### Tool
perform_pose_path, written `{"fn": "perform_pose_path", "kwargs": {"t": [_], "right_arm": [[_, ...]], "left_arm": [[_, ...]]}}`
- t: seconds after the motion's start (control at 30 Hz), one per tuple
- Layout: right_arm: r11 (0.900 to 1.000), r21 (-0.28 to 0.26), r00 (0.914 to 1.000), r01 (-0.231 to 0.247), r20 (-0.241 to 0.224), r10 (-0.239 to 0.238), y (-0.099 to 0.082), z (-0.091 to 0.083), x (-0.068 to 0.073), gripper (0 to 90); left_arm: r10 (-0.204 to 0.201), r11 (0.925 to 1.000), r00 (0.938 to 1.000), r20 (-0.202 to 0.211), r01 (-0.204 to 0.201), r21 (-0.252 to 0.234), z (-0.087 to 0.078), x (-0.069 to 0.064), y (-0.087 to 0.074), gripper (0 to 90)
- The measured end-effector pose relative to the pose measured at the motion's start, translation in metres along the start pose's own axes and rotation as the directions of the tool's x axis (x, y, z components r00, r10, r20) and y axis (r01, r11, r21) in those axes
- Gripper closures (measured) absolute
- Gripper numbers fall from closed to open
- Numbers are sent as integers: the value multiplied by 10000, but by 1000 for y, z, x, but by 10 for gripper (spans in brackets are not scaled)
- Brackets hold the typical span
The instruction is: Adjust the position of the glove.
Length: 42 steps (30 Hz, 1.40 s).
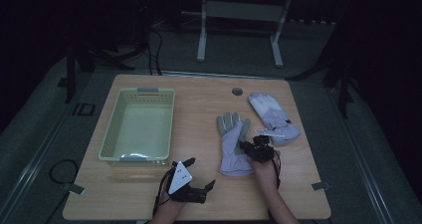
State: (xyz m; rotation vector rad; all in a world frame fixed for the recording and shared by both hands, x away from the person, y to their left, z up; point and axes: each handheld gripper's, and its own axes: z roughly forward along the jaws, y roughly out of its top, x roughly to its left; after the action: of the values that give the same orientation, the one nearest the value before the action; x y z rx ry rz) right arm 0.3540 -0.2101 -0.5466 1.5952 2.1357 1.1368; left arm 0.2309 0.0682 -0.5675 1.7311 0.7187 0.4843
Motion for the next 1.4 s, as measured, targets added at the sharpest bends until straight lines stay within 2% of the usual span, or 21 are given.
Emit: {"fn": "perform_pose_path", "kwargs": {"t": [0.07, 0.27, 0.37, 0.5, 0.57, 0.7, 0.77, 0.8, 0.87, 0.93, 1.1, 1.23, 1.3, 1.4], "right_arm": [[10000, 54, 10000, -25, 34, 25, -2, 2, -2, 805], [9979, 125, 9973, 630, 373, -634, -2, 4, 0, 715], [9979, 93, 9973, 644, 359, -647, -2, 3, -2, 675], [9920, 241, 9909, 1237, 503, -1247, 2, 0, 0, 569], [9876, 280, 9854, 1548, 681, -1564, 5, -3, 1, 546], [9792, 195, 9773, 2022, 610, -2030, 14, -13, 1, 497], [9695, -32, 9676, 2449, 640, -2442, 19, -18, 0, 486], [9615, -32, 9599, 2749, 578, -2742, 21, -20, 0, 472], [9501, 121, 9485, 3116, 561, -3118, 25, -23, -1, 500], [9431, 46, 9421, 3325, 452, -3324, 29, -27, -2, 500], [9334, -334, 9337, 3572, 414, -3558, 39, -38, -8, 482], [9285, -726, 9311, 3641, 535, -3609, 48, -47, -16, 465], [9266, -787, 9299, 3677, 445, -3652, 53, -50, -21, 465], [9214, -830, 9249, 3796, 562, -3760, 60, -53, -28, 466]], "left_arm": [[3, 10000, 10000, -24, -3, 1, 0, 0, 0, 25], [6, 10000, 10000, -45, -6, 7, 0, 0, 0, 25], [3, 10000, 10000, -47, -3, 6, 0, 0, 0, 25], [4, 10000, 10000, -39, -4, 8, 0, 0, 0, 25], [-3, 10000, 10000, -33, 3, 9, 0, 0, 0, 25], [-10, 10000, 10000, -35, 10, 18, 0, 0, 0, 25], [-11, 10000, 10000, -35, 11, 10, 0, 0, 0, 25], [-13, 10000, 10000, -43, 13, 6, 0, 0, 0, 25], [-14, 10000, 10000, -37, 14, 7, 0, 0, 0, 25], [-39, 10000, 10000, -32, 39, -5, 0, 0, 0, 25], [-45, 10000, 10000, -39, 45, -2, 0, 0, 0, 25], [-67, 10000, 10000, -37, 67, 2, 0, 0, 0, 25], [-73, 10000, 10000, -38, 73, 1, 0, 0, 0, 25], [-80, 10000, 10000, -38, 80, 4, 0, 0, 0, 25]]}}
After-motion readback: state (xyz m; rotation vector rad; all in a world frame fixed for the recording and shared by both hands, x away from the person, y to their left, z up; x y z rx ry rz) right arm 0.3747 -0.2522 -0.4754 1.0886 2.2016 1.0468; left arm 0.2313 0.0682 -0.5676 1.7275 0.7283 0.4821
